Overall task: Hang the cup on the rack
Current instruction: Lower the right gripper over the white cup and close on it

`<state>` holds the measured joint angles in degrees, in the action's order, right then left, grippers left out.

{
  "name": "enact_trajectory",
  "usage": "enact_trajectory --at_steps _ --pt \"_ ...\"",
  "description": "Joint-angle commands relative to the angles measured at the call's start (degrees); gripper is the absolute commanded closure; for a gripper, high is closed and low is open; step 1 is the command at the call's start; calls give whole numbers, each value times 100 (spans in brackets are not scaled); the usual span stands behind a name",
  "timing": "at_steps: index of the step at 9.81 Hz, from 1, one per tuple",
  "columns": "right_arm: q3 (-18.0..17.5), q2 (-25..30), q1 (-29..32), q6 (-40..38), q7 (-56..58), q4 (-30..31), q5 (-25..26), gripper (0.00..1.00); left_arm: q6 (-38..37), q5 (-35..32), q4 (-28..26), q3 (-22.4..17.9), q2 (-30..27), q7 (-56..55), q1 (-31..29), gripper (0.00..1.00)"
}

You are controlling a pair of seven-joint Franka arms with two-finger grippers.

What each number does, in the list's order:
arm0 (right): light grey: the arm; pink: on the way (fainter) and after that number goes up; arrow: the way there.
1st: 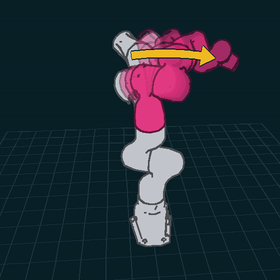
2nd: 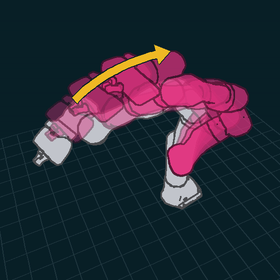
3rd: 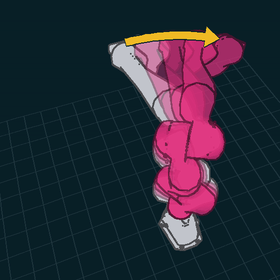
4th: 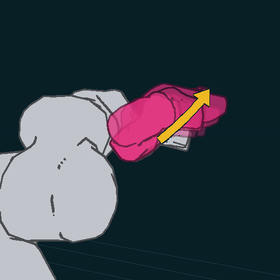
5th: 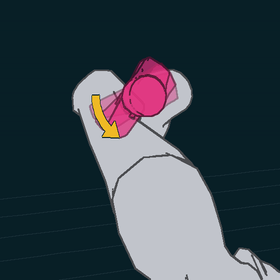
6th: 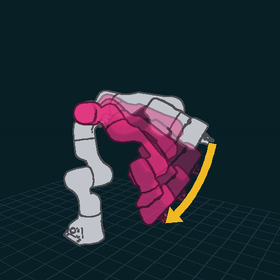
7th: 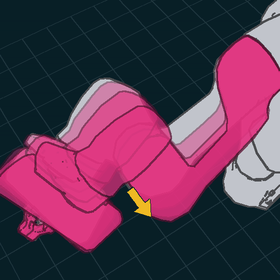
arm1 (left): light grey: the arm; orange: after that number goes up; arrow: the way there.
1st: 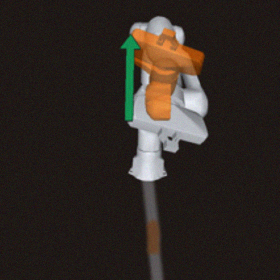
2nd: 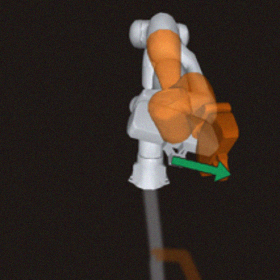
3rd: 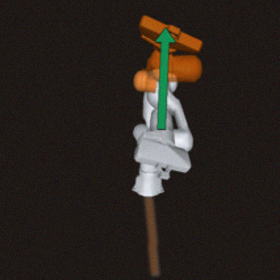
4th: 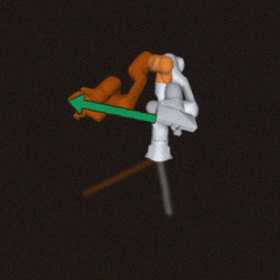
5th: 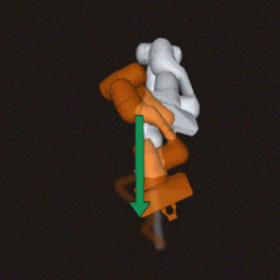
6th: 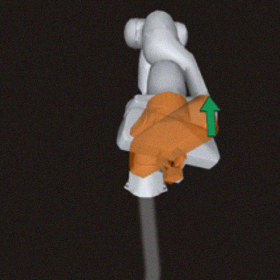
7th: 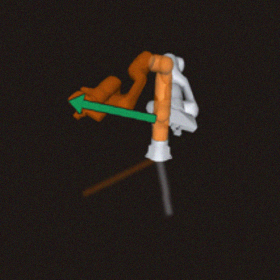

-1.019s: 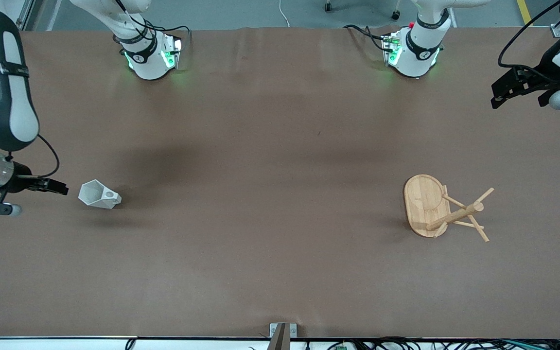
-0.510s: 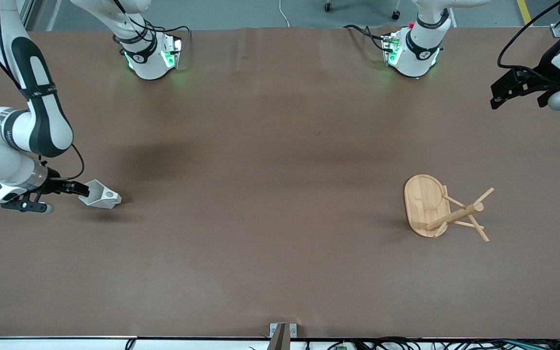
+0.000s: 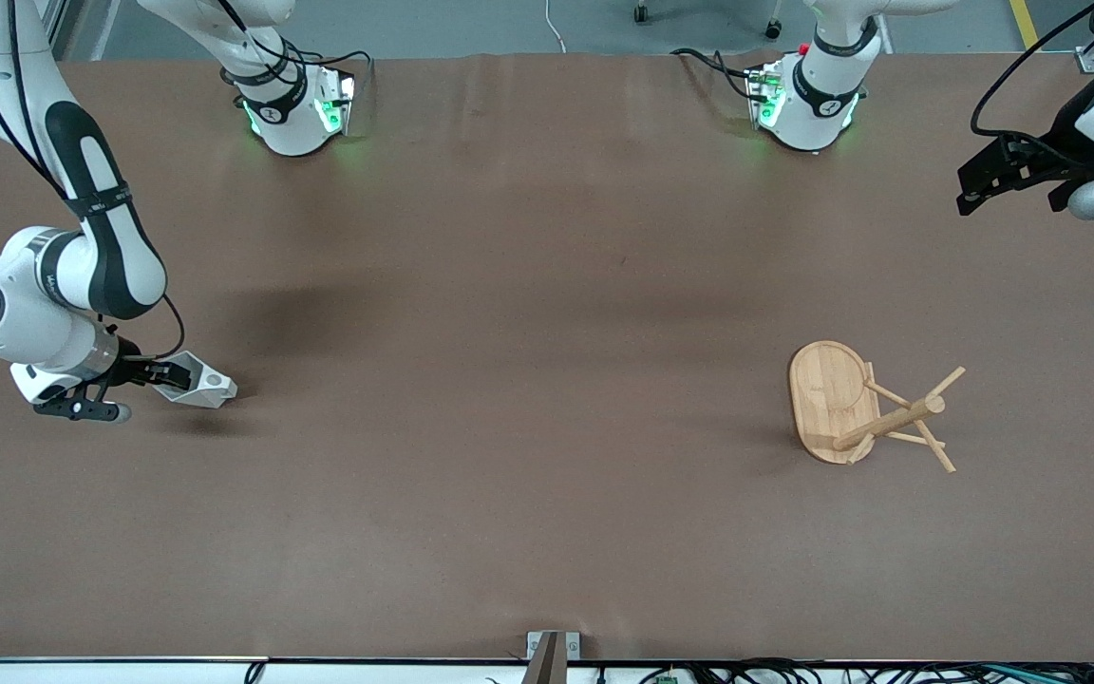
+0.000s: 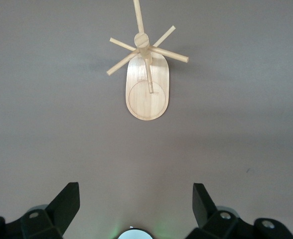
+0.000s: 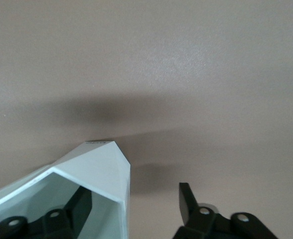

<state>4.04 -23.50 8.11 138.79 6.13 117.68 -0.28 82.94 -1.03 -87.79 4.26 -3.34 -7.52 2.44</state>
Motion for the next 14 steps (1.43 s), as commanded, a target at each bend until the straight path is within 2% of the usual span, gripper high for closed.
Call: enact_trajectory --at_steps 1,4,6,7,8,10,11,12,14 --pt "-53 65 24 35 55 124 1 35 -111 -2 7 13 131 49 -16 0" --pt "-62 82 -12 -124 73 106 1 51 -111 -2 7 13 140 -21 28 0" --pt "-62 82 -3 -98 73 72 -16 75 -111 24 16 22 158 -39 46 0" --pt "-53 82 15 -89 73 37 -86 93 -111 33 16 22 149 -30 46 0" --pt "-53 100 15 -124 56 -25 -191 100 -111 42 8 22 149 -21 46 0" --pt "-53 301 -29 -351 12 -60 -262 100 -111 50 -1 22 149 -21 54 0" --pt "-53 572 -20 -692 38 -130 -262 99 -129 50 -10 31 158 -4 55 0" --pt "-53 905 -29 -1139 20 -279 -262 99 -138 50 -1 22 175 31 63 0" --pt "-70 1198 -195 -2202 29 -848 -480 99 -138 50 34 65 263 75 272 0"
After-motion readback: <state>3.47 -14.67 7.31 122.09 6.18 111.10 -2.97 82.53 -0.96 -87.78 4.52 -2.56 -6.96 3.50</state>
